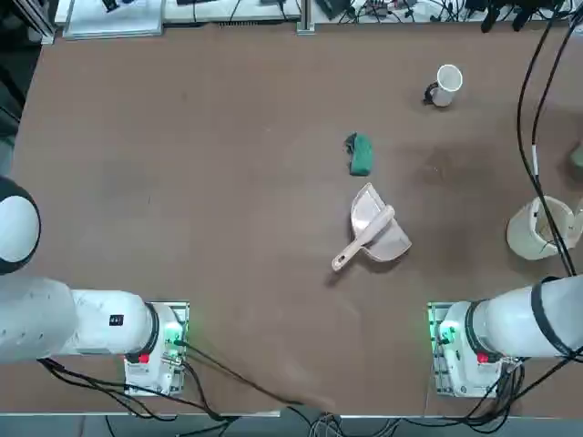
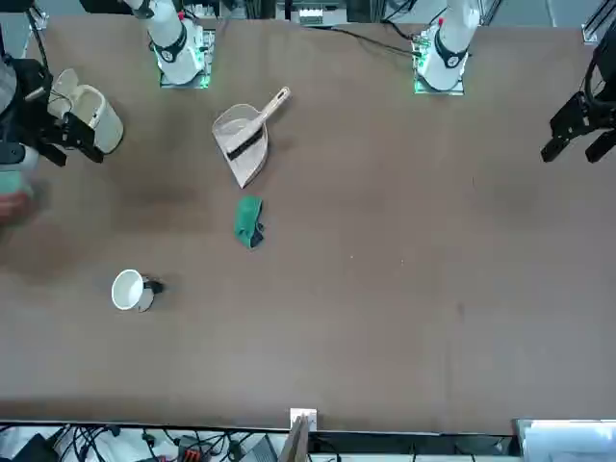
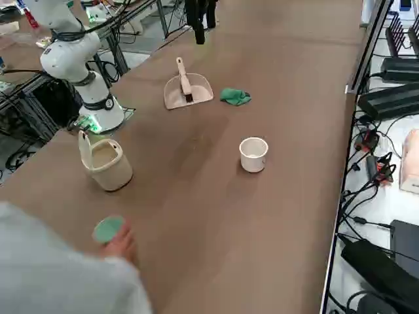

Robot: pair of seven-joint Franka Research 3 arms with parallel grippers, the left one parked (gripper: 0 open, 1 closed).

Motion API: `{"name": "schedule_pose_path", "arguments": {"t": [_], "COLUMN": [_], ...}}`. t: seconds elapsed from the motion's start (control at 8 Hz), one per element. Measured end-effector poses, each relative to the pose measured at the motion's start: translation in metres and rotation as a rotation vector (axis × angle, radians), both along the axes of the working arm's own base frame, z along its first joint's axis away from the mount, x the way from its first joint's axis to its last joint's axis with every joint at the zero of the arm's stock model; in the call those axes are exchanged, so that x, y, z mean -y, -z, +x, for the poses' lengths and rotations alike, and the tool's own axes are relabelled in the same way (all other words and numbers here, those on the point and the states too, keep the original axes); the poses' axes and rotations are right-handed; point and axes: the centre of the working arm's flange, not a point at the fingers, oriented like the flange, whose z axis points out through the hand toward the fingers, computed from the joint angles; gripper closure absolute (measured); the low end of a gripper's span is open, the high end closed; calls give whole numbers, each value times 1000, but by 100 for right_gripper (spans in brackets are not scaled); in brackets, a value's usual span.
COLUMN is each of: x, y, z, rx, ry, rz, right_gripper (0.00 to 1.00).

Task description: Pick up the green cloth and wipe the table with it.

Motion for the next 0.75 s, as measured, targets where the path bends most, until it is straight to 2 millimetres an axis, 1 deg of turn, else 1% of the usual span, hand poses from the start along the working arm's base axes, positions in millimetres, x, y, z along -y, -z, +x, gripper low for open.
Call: {"name": "schedule_pose_path", "arguments": {"t": [0.75], "x": [-2], "y": [0], "z": [0], "rx": [0], "ry": [-2], "rz": [2], "right_gripper": [0]}}
